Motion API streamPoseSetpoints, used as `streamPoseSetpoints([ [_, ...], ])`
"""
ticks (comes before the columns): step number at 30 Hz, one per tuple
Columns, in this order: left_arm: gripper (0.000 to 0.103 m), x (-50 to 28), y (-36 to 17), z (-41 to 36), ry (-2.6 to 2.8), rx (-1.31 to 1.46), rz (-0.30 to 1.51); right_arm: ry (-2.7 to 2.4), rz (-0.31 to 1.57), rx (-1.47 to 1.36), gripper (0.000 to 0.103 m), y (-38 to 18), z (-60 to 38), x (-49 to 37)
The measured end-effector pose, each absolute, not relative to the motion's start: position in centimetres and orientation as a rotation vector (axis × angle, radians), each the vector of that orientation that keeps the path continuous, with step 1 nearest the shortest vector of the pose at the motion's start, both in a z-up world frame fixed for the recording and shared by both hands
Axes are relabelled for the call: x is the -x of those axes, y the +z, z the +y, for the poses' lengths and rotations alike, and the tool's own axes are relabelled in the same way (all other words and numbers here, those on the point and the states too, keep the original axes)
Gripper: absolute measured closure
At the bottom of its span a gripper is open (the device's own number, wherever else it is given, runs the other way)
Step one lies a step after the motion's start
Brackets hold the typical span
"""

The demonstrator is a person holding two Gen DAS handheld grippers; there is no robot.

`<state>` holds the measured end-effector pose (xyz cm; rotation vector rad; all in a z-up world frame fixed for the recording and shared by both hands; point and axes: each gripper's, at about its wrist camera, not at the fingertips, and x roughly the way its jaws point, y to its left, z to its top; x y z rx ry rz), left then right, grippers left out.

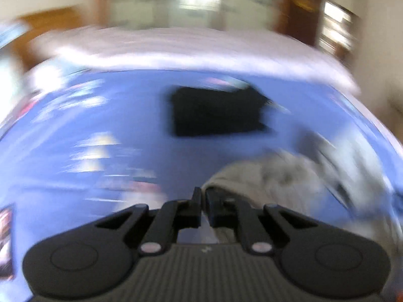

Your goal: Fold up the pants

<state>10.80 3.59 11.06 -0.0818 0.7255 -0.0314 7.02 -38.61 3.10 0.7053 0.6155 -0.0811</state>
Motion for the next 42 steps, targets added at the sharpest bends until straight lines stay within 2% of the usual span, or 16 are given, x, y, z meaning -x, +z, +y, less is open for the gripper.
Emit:
streamPoseSetpoints([
  [6, 0.097, -12.9, 7.8, 16.7, 0.381, 0.386, 0.856, -0.047, 0.674, -0.698, 0.046, 2.1, -36.9, -11.4],
  [7, 0.097, -13.0, 6.5, 17.6, 0.394, 0.436, 0.907, -0.032, 0.689, -0.691, 0.057, 2.0, -36.7, -11.9],
  [8, 0.096, -12.7, 5.3, 18.1, 0.380, 0.483, 0.939, -0.016, 0.700, -0.664, 0.095, 2.1, -36.3, -12.4],
  [10, 0.090, -12.2, 4.0, 17.7, 0.364, 0.483, 0.966, -0.038, 0.669, -0.601, 0.095, 3.2, -35.8, -12.2],
  [12, 0.067, -11.7, 3.2, 16.5, 0.343, 0.459, 0.989, -0.075, 0.546, -0.524, 0.095, 5.8, -35.9, -10.6],
  [14, 0.064, -11.1, 3.4, 16.2, 0.316, 0.473, 0.979, -0.128, 0.393, -0.476, 0.094, 8.5, -36.6, -7.9],
  [16, 0.063, -10.0, 4.4, 15.8, 0.282, 0.477, 0.944, -0.238, 0.287, -0.435, 0.086, 10.1, -37.5, -5.9],
  [18, 0.062, -9.2, 6.1, 14.3, 0.227, 0.443, 0.896, -0.446, 0.264, -0.414, 0.047, 10.5, -39.1, -4.7],
  [19, 0.059, -9.2, 6.8, 13.3, 0.190, 0.409, 0.874, -0.486, 0.273, -0.421, 0.039, 10.4, -39.9, -4.3],
  [25, 0.024, -5.4, 9.9, 4.1, -0.116, 0.054, 0.751, -0.231, 0.381, -0.230, 0.033, 9.0, -36.4, -3.7],
  [28, 0.021, -3.9, 8.4, -0.8, -0.192, -0.164, 0.731, -0.159, 0.512, -0.191, 0.031, 6.9, -34.4, -5.1],
  [30, 0.023, -3.6, 6.4, -3.3, -0.195, -0.299, 0.742, -0.107, 0.600, -0.310, 0.031, 5.3, -34.4, -5.7],
  [31, 0.041, -3.5, 5.6, -4.2, -0.195, -0.354, 0.752, -0.081, 0.638, -0.373, 0.031, 4.6, -34.2, -5.7],
  [32, 0.076, -3.7, 4.5, -4.6, -0.191, -0.399, 0.772, -0.066, 0.671, -0.430, 0.031, 4.0, -33.8, -5.7],
  [33, 0.095, -4.1, 3.8, -4.6, -0.179, -0.413, 0.807, -0.056, 0.696, -0.469, 0.031, 3.5, -33.1, -5.7],
  [42, 0.098, -1.2, 11.0, 11.8, 0.076, 0.102, 0.752, 0.025, 0.796, -0.428, 0.031, 3.2, -28.4, -4.8],
])
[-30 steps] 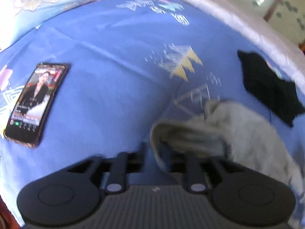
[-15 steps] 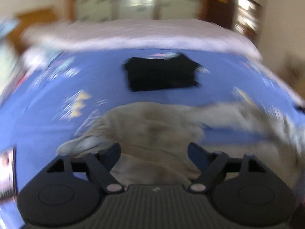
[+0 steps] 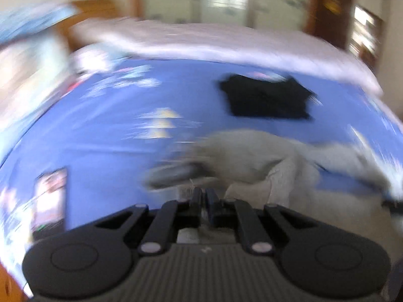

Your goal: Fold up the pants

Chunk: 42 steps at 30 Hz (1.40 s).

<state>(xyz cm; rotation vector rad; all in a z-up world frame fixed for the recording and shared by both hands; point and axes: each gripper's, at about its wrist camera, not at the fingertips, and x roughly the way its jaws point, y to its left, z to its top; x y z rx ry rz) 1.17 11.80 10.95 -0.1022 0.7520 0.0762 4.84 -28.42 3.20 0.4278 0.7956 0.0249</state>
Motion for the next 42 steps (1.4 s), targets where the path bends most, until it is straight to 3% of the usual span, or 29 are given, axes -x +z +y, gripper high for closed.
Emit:
streamPoseSetpoints([
  [5, 0.098, 3.0, 10.6, 18.1, 0.126, 0.291, 0.794, 0.133, 0.764, -0.388, 0.031, 5.4, -24.8, -5.8],
  [12, 0.097, 5.0, 7.7, 15.2, 0.009, 0.255, 0.834, 0.512, 0.744, -0.194, 0.031, 11.1, -11.4, -11.5],
  [19, 0.097, 6.0, 8.1, 14.4, -0.058, 0.242, 0.800, 0.713, 0.905, 0.174, 0.033, 7.6, 4.1, -15.1],
  [21, 0.097, 6.0, 8.3, 15.2, -0.070, 0.265, 0.792, 0.656, 0.917, 0.328, 0.043, 5.5, 6.5, -16.2],
  [23, 0.097, 6.2, 8.4, 15.7, -0.071, 0.283, 0.782, 0.617, 0.957, 0.397, 0.097, 4.2, 7.6, -17.8],
  [31, 0.098, 3.4, 7.0, 21.9, 0.143, 0.421, 0.794, 0.525, 0.786, 0.020, 0.096, 11.5, 8.5, -24.5],
  [33, 0.097, 2.8, 6.0, 23.5, 0.227, 0.467, 0.828, 0.490, 0.775, -0.062, 0.090, 11.0, 9.3, -26.8],
  [34, 0.097, 2.9, 5.5, 24.1, 0.247, 0.490, 0.840, 0.470, 0.782, -0.077, 0.079, 10.3, 9.7, -27.4],
  [35, 0.095, 3.0, 5.2, 24.5, 0.251, 0.501, 0.845, 0.469, 0.807, -0.090, 0.049, 9.5, 10.1, -28.1],
  [36, 0.093, 3.1, 5.1, 24.6, 0.248, 0.501, 0.846, 0.462, 0.836, -0.090, 0.038, 8.8, 10.0, -28.4],
  [37, 0.083, 3.1, 5.2, 24.6, 0.241, 0.493, 0.840, 0.442, 0.840, -0.088, 0.035, 8.1, 9.8, -28.3],
  [38, 0.060, 3.0, 5.4, 24.6, 0.237, 0.486, 0.831, 0.445, 0.833, -0.095, 0.035, 7.8, 9.3, -27.8],
  [40, 0.028, 2.2, 5.7, 24.5, 0.213, 0.488, 0.817, 0.477, 0.833, -0.116, 0.035, 7.4, 7.7, -26.8],
  [42, 0.024, 0.8, 5.5, 24.3, 0.138, 0.515, 0.828, 0.520, 0.846, -0.162, 0.035, 7.3, 5.4, -25.3],
])
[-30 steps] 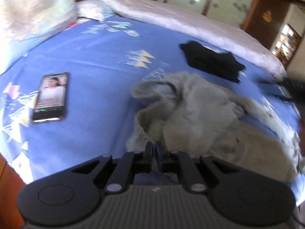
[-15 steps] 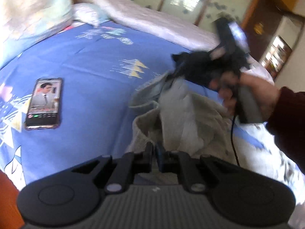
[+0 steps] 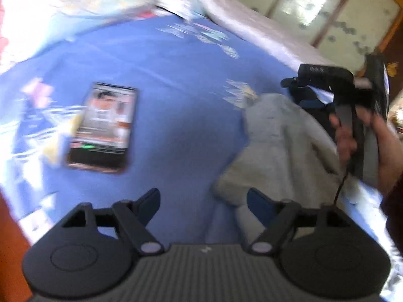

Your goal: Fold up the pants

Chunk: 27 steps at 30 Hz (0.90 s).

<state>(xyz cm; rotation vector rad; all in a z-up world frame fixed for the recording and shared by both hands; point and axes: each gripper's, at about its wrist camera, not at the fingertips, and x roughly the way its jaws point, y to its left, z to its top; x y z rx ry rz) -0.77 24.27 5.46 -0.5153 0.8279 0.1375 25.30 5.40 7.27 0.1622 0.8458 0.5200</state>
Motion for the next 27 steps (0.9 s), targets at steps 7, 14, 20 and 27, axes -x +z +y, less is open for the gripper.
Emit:
streamPoseSetpoints([
  [7, 0.091, -5.3, 0.8, 24.0, -0.020, 0.798, 0.980, 0.627, 0.797, -0.254, 0.035, 7.0, -5.1, -15.0],
  [14, 0.093, -1.5, 6.5, 24.9, 0.094, 0.671, 0.839, 0.563, 0.841, -0.235, 0.035, 4.5, -12.7, -5.9],
  [20, 0.080, 4.1, 8.1, 25.8, 0.357, 0.526, 0.874, 0.556, 0.882, -0.282, 0.035, 3.0, -14.4, -4.0],
  [27, 0.072, 5.4, 9.4, 24.7, 0.465, 0.520, 0.858, 0.382, 0.694, -0.389, 0.035, 6.7, -23.3, -4.1],
])
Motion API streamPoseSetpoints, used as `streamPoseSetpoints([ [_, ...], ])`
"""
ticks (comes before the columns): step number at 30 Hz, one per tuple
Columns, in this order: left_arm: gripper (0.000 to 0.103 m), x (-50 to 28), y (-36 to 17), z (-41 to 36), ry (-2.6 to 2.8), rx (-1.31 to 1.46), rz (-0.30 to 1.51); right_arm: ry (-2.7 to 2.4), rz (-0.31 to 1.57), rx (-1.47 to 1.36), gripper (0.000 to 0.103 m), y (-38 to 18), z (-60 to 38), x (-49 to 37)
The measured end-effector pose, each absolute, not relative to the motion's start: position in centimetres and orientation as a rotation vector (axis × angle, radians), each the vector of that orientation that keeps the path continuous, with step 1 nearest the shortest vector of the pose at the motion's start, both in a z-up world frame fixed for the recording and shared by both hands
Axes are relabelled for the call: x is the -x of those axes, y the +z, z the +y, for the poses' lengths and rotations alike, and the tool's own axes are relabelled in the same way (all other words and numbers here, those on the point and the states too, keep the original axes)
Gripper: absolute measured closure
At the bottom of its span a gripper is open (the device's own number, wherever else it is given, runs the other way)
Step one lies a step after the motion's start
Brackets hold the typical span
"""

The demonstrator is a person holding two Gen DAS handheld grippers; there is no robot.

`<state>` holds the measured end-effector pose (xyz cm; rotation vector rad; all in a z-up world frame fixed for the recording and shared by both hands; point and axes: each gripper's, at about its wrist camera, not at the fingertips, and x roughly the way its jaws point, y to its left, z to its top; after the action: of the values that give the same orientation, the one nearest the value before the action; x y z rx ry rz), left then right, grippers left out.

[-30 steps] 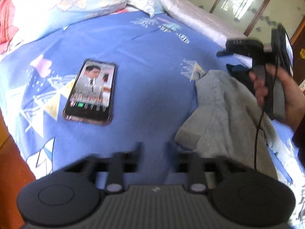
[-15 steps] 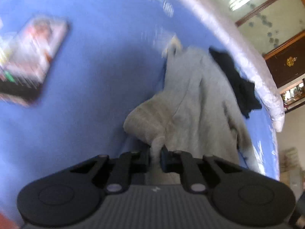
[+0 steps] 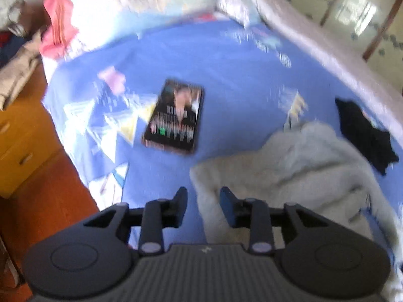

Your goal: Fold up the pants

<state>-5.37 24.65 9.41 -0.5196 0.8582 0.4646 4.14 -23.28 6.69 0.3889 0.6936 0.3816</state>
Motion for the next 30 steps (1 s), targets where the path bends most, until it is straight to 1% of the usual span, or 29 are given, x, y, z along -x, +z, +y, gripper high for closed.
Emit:
streamPoseSetpoints([
  [3, 0.068, 4.0, 11.4, 23.4, 0.436, 0.477, 0.828, 0.188, 0.623, -0.387, 0.036, 7.8, -29.8, -4.1],
  [4, 0.062, 3.3, 11.8, 22.6, 0.419, 0.458, 0.822, 0.118, 0.622, -0.441, 0.036, 7.8, -32.7, -4.1],
  [5, 0.058, 2.4, 12.0, 21.8, 0.403, 0.439, 0.819, 0.060, 0.619, -0.532, 0.036, 7.5, -35.5, -4.0],
  [7, 0.058, 0.7, 12.1, 19.5, 0.359, 0.396, 0.834, -0.044, 0.604, -0.741, 0.035, 6.1, -40.8, -3.3],
  [10, 0.058, -2.7, 11.2, 15.7, 0.263, 0.358, 0.885, -0.187, 0.623, -0.929, 0.034, 3.5, -46.1, -3.0],
  [13, 0.058, -5.4, 10.5, 12.0, 0.179, 0.326, 0.917, -0.226, 0.642, -1.008, 0.034, 1.6, -48.3, -4.8],
  [16, 0.056, -7.2, 10.1, 9.0, 0.104, 0.343, 0.945, -0.221, 0.682, -1.044, 0.034, 0.5, -49.0, -9.3],
  [17, 0.056, -7.4, 9.8, 8.4, 0.088, 0.346, 0.952, -0.242, 0.695, -1.041, 0.043, 0.2, -49.3, -10.7],
  [18, 0.056, -7.5, 9.7, 7.7, 0.078, 0.339, 0.960, -0.257, 0.699, -1.010, 0.057, 0.2, -49.4, -11.9],
  [19, 0.056, -7.6, 9.4, 7.5, 0.077, 0.327, 0.966, -0.263, 0.711, -0.960, 0.095, 0.7, -49.3, -13.3],
  [20, 0.056, -7.6, 9.3, 7.1, 0.080, 0.309, 0.972, -0.269, 0.708, -0.926, 0.093, 1.7, -49.5, -15.2],
  [22, 0.056, -7.5, 9.1, 6.6, 0.097, 0.273, 0.973, -0.232, 0.617, -0.945, 0.094, 4.5, -50.9, -16.6],
  [25, 0.055, -7.4, 9.3, 6.5, 0.122, 0.257, 0.982, -0.113, 0.387, -0.889, 0.094, 11.9, -51.6, -18.1],
  [27, 0.055, -7.8, 9.1, 6.6, 0.123, 0.265, 0.992, -0.059, 0.273, -0.834, 0.094, 15.6, -51.6, -18.4],
  [30, 0.053, -8.0, 8.6, 6.1, 0.114, 0.254, 1.006, -0.037, 0.218, -0.748, 0.094, 18.1, -51.2, -19.5],
])
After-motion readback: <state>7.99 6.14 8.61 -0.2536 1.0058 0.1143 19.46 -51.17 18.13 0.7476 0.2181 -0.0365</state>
